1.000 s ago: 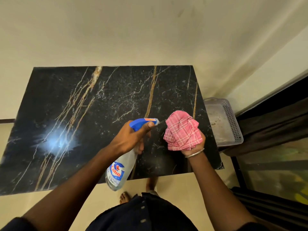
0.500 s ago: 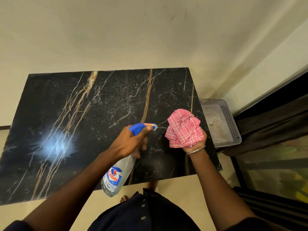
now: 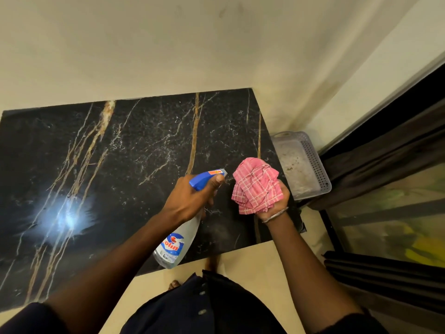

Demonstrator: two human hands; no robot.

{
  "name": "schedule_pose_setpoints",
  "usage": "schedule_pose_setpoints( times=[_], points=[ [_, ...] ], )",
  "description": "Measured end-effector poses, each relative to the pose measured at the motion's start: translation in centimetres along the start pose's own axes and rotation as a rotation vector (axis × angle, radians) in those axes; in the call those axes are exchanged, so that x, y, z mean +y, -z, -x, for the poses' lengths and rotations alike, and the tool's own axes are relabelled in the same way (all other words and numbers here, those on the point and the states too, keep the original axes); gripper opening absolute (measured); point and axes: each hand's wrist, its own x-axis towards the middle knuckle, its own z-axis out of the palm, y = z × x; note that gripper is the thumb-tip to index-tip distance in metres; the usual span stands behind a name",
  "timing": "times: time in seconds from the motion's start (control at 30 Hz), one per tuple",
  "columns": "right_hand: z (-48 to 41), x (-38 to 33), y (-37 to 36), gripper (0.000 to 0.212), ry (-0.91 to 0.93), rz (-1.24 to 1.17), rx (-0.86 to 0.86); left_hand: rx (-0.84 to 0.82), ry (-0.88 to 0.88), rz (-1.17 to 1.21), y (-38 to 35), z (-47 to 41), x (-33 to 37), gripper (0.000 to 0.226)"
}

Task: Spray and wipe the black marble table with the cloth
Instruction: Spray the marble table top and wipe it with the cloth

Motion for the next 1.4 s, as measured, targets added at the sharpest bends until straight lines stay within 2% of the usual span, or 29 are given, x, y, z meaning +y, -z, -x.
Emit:
schedule_pose_setpoints(
  times=[0.07, 0.1, 0.17, 0.2, 0.27, 0.3, 0.33, 0.4, 0.6, 0.77, 0.9, 1.27, 1.4],
  points=[
    [-0.4, -0.7, 0.9, 0.037, 0.002, -0.01, -0.009, 0.023, -0.019, 0.039, 0.0, -0.5, 0.4, 0.066],
    [-0.9, -1.0, 1.9, 0.036, -0.006, 0.029, 0.065, 0.033, -0.022, 0.037, 0.1, -0.7, 0.4, 0.067],
    [-1.1, -2.0, 4.7, 0.031, 0.173, 0.283, 0.112, 0.022, -0.046, 0.034, -0.4, -1.0, 0.6, 0.061],
    [-0.7, -2.2, 6.1, 0.032, 0.312, 0.569, 0.115, 0.02, -0.052, 0.03, -0.7, -1.1, 0.6, 0.055],
    [0.0, -1.8, 9.9, 0.037, 0.578, 1.319, 0.111, 0.023, -0.053, 0.025, -1.1, -1.4, 0.5, 0.046],
    [0.4, -1.6, 11.7, 0.042, 0.622, 1.642, 0.149, 0.022, -0.059, 0.018, -1.2, -1.6, 0.6, 0.045],
    [1.2, -1.4, 12.8, 0.047, 0.64, 1.88, 0.19, 0.016, -0.062, 0.018, -1.4, -1.8, 0.5, 0.045],
    [2.1, -0.5, 14.2, 0.057, 0.615, 2.111, 0.247, 0.001, -0.061, 0.019, -1.6, -1.9, 0.2, 0.046],
    [1.4, 0.7, 15.1, 0.07, 0.581, 2.286, 0.295, -0.015, -0.03, 0.014, -2.0, -3.0, -0.1, 0.062],
    [-2.2, -0.3, 13.6, 0.07, 0.606, 2.319, 0.161, -0.001, 0.006, 0.024, -2.3, -4.9, -0.1, 0.057],
    [-8.4, -2.0, 9.6, 0.068, 0.629, 2.322, 0.068, 0.009, 0.037, 0.044, -2.4, -7.1, 0.5, 0.062],
    [-25.8, -6.8, -1.2, 0.069, 0.727, 2.344, -0.097, 0.164, 0.087, 0.114, 0.0, -16.2, 2.1, 0.051],
    [-31.8, -8.5, -5.5, 0.067, 0.737, 2.356, -0.18, 0.192, 0.102, 0.112, 1.2, -19.5, 2.3, 0.058]
  ],
)
